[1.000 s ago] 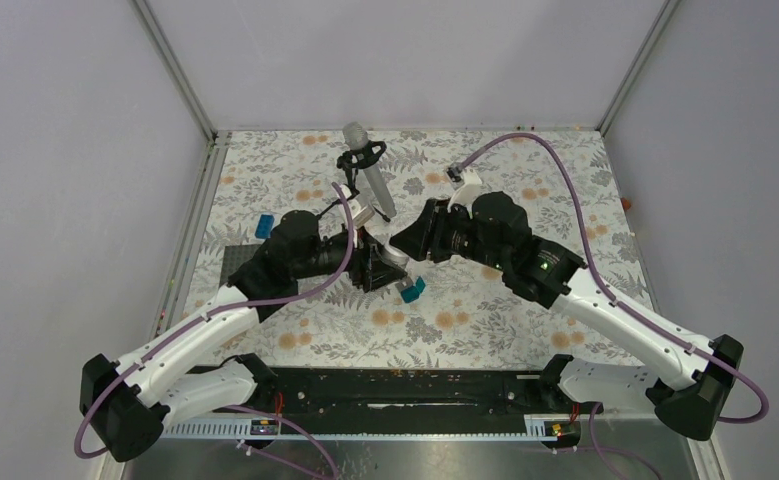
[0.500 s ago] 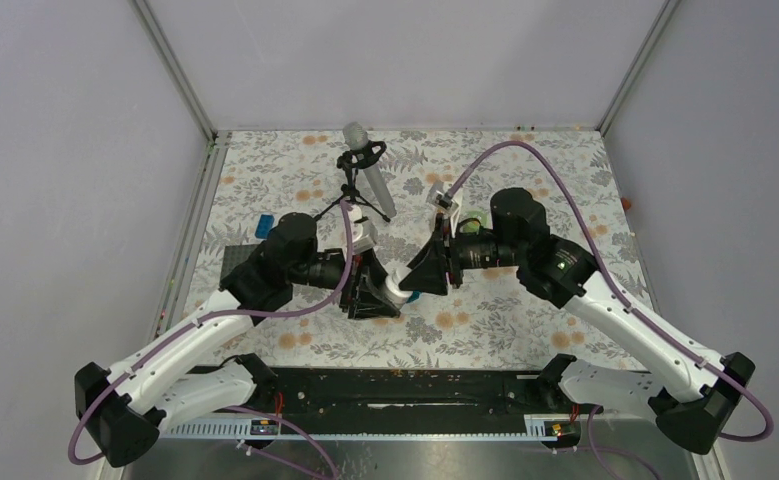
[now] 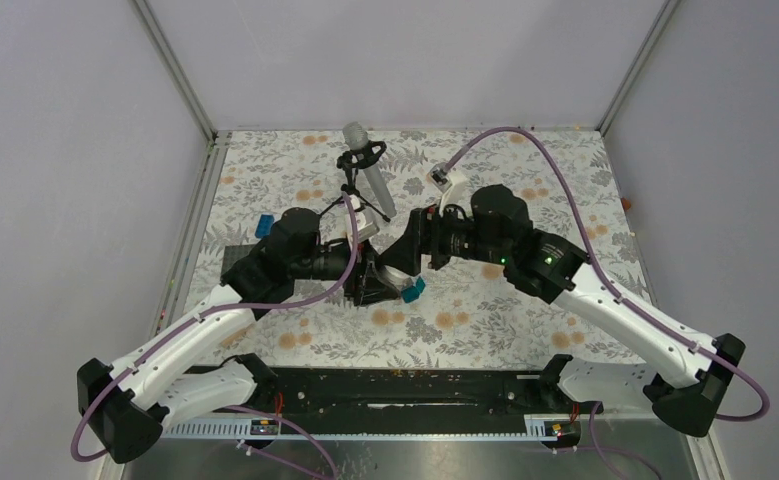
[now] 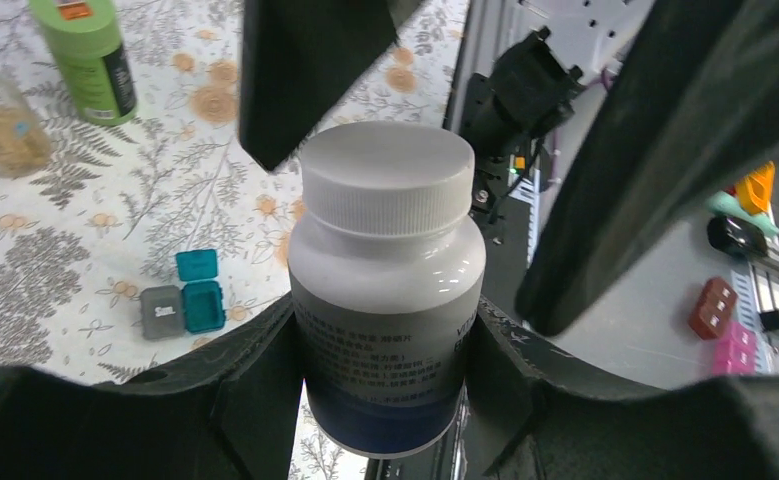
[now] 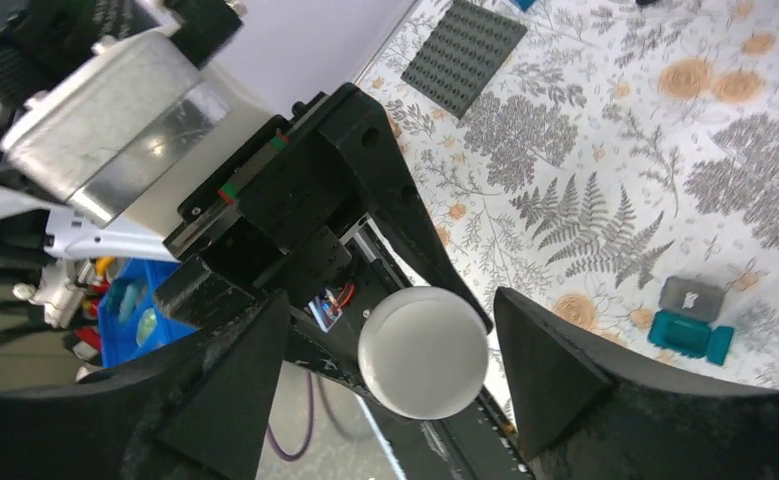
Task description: Sort the pills into containers
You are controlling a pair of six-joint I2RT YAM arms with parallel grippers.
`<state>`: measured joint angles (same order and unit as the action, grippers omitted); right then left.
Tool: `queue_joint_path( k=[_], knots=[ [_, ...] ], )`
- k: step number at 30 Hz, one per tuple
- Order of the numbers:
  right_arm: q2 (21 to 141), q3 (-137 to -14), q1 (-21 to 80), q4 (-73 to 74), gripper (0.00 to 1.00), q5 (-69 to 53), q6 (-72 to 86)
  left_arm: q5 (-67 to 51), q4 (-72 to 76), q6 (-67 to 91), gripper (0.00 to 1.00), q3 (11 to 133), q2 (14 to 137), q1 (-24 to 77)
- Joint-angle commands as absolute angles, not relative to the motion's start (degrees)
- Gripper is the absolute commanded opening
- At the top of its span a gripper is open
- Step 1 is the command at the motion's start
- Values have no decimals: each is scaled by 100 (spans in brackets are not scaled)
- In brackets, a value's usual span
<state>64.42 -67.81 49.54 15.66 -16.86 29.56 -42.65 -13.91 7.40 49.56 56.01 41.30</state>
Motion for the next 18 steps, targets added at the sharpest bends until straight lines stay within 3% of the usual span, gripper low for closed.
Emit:
queue_joint_path(
  k=[1, 4, 8, 13, 16, 18],
  knots=[
    [6584, -7052, 5163, 1477, 77, -854, 3660, -3618, -1006, 901, 0, 5145, 5592, 4107],
    [6626, -7136, 5190, 1790, 71, -667, 3732, -3503, -876, 988, 0, 5056, 5558, 4108],
    [6590, -7108, 5186, 1959, 53, -527, 3847, -3448, -763, 1046, 0, 4995, 5520, 4111],
    [6539, -7044, 5181, 1762, 16, -899, 3840, -3538, -756, 1079, 0, 4992, 5516, 4108],
    [6403, -6893, 5160, 1468, 0, -1407, 3254, -3845, -787, 1043, 0, 5005, 5516, 4112],
    [6289, -6773, 5063, 1341, 0, -2046, 2635, -4133, -906, 931, 0, 5041, 5517, 4111]
  ],
)
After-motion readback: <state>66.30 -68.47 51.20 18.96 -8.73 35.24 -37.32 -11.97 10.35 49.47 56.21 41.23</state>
